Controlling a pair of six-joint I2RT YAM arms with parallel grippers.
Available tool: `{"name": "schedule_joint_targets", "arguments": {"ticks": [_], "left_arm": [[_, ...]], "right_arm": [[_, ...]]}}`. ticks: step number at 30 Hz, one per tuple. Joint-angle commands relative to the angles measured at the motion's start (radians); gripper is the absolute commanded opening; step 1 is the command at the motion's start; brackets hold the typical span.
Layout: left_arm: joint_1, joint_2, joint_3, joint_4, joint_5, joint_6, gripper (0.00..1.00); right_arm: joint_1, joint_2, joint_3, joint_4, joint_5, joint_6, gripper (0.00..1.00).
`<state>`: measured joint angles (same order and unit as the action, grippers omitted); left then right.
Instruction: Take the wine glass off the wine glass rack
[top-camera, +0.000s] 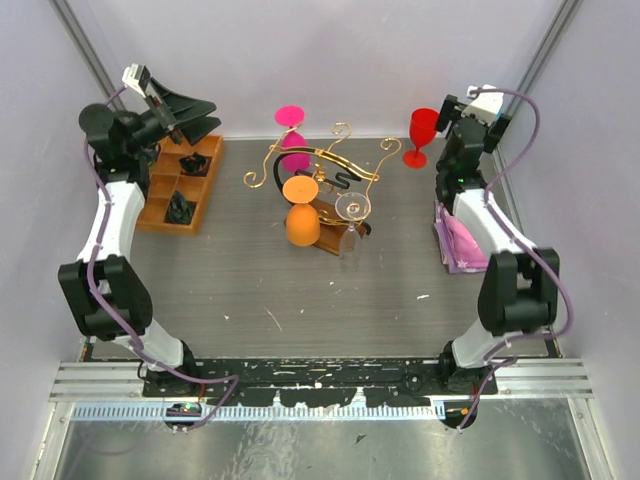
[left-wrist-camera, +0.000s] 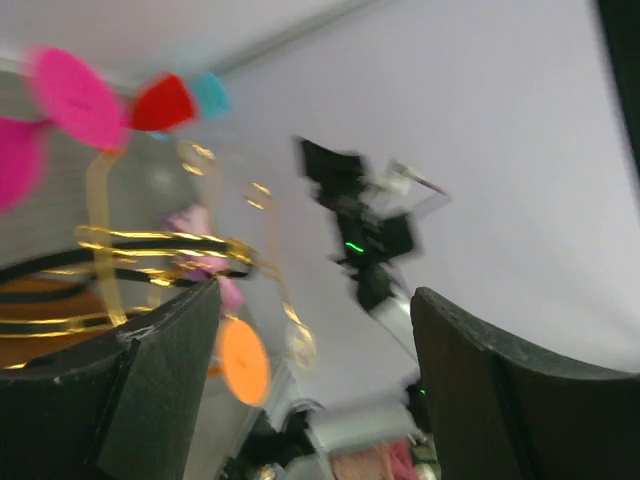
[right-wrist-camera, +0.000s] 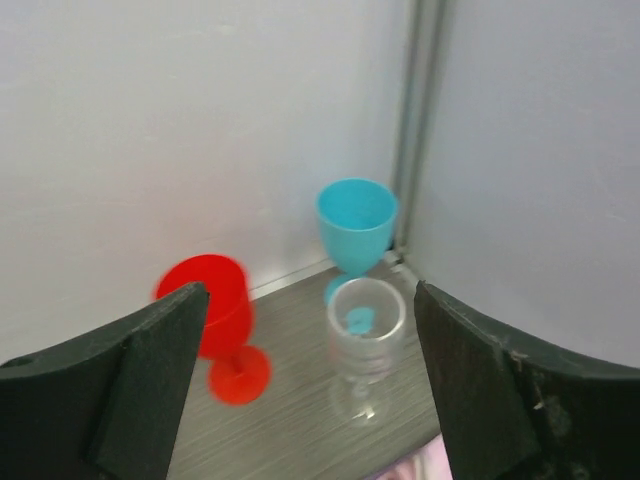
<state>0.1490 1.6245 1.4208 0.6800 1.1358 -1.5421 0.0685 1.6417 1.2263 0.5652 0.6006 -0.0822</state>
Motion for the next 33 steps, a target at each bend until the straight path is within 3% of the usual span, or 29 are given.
{"name": "schedule_joint_targets", "arguments": {"ticks": [1,2,4,11,18,33], "left_arm": [[-0.003,-0.054,0.192,-1.163,-0.302,0.721,0.84],[-0.007,-0.036,0.247,-1.315,-0.357,0.815,0.84],[-0.006,-0.008,0.286,-1.462,-0.394,0.840,0.81],[-0.032,-0.042,0.215,-1.488,-0.406,0.832,0.78],[-0.072,-0.107,0.147,-1.446,-0.412,0.797,0.77],[-0.081,-0.150,0.063,-1.424,-0.387,0.782,0.78]], "right_arm": [[-0.001,-0.196,0.181,-0.627,-0.270,0.354,0.82],[0.000,-0.228,0.217,-0.724,-0.385,0.408,0.78],[0.004,-0.273,0.275,-0.922,-0.580,0.510,0.76],[0.018,-0.367,0.310,-1.165,-1.140,0.659,0.73],[0.054,-0.418,0.237,-1.218,-1.303,0.667,0.72],[0.145,-0.441,0.080,-1.110,-1.321,0.701,0.68]]}}
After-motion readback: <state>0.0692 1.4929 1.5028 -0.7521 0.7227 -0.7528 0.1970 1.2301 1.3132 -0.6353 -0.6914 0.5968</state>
